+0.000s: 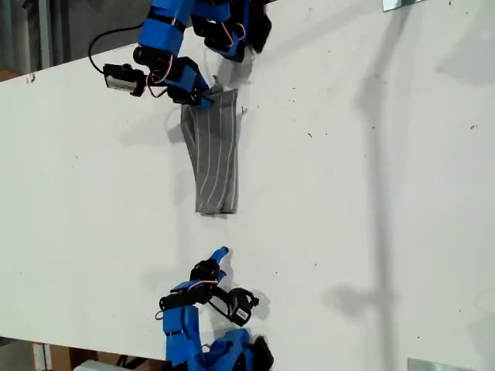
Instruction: Grasp corners of a square towel and fold twice.
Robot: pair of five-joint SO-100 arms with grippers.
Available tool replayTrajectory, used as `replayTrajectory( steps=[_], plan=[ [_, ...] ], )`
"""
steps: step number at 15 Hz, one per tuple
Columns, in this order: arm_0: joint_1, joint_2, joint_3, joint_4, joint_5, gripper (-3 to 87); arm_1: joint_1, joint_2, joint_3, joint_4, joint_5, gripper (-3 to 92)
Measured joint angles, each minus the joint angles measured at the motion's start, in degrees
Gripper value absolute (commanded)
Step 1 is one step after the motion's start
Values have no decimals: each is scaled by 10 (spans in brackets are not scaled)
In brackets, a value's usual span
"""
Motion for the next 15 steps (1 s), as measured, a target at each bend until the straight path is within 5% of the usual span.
replayTrajectory(
  steps=[7,12,15],
  plan=[
    [-30,-32,31,-70,11,275,-35,-211,-221,-124,-150,-1],
    [-30,-32,37,-70,11,275,-43,-519,-536,-107,-194,-1],
    [-30,-34,37,-74,11,275,-59,-541,-587,-132,-229,-1]
  ],
)
